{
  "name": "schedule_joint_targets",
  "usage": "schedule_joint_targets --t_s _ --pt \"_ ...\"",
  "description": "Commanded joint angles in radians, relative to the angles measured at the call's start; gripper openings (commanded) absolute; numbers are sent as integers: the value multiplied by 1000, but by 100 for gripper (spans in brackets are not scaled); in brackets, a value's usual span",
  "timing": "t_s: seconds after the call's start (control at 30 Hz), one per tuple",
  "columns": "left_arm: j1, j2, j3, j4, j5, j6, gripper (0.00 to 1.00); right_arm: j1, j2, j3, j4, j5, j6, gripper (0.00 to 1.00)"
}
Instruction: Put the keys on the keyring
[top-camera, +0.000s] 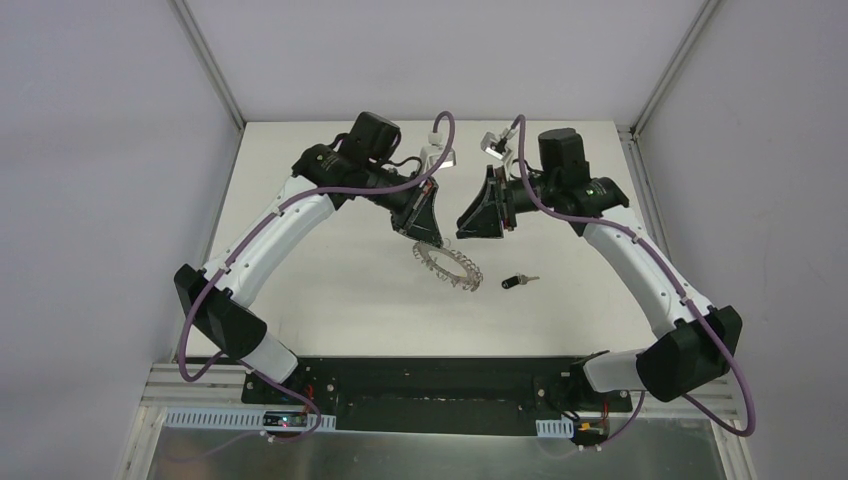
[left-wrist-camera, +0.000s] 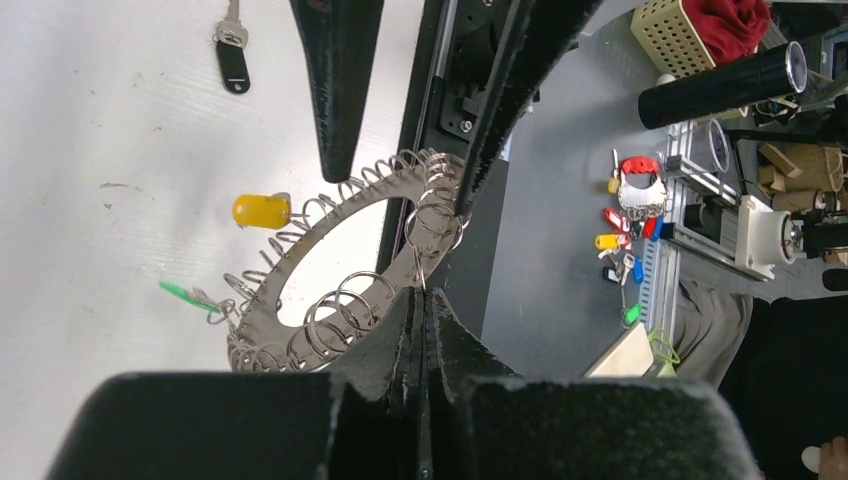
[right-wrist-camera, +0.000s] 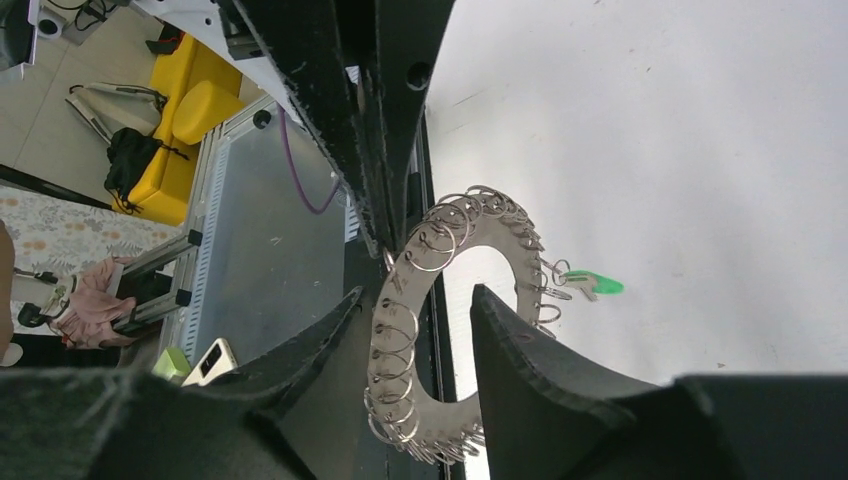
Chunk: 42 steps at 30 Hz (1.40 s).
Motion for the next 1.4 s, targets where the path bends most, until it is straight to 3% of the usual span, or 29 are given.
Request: schedule_joint_targets --t_s 0.0,0.53,0.87,1.37 --pt "-7 -2 30 21 25 11 0 20 -41 36 -21 -40 -37 44" --pt "-6 -9 -9 108 83 -56 0 67 -4 8 18 -43 -18 38" --pt "-4 -12 -10 113 85 -62 0 68 -7 -5 15 -32 -17 21" --pt "0 -25 -23 122 87 -64 0 68 -11 -24 1 -10 -37 21"
